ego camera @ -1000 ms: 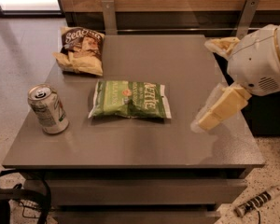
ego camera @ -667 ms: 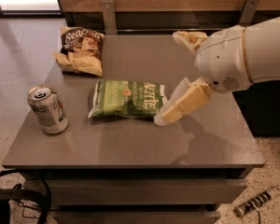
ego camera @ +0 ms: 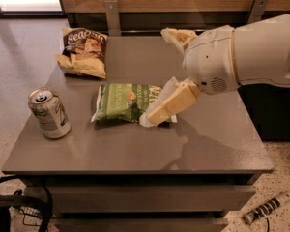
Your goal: Pick 7up can
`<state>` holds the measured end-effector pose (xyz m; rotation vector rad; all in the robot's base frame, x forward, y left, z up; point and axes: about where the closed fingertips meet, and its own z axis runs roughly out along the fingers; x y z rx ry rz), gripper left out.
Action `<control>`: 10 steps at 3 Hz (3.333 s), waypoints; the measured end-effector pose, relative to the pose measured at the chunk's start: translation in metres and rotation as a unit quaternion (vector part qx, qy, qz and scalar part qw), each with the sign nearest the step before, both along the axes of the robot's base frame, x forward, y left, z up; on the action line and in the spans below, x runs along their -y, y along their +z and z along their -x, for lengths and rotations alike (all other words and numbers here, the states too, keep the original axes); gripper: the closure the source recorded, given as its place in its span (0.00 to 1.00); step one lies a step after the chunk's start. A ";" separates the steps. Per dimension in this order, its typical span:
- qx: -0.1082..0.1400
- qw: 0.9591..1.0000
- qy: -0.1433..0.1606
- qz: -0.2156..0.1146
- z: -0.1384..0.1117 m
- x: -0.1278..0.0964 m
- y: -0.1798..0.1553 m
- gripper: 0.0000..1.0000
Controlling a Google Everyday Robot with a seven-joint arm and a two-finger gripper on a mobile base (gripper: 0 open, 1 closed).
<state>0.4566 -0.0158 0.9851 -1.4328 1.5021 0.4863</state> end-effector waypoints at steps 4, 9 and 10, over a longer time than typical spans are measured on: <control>-0.057 0.989 0.079 -0.107 -0.037 -0.126 -0.069 0.00; -0.091 0.961 0.193 -0.177 -0.006 -0.259 -0.083 0.25; -0.091 0.959 0.201 -0.179 -0.003 -0.266 -0.082 0.50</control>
Offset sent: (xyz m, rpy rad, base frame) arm 0.0523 0.1002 -0.0652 0.1386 0.1254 0.1118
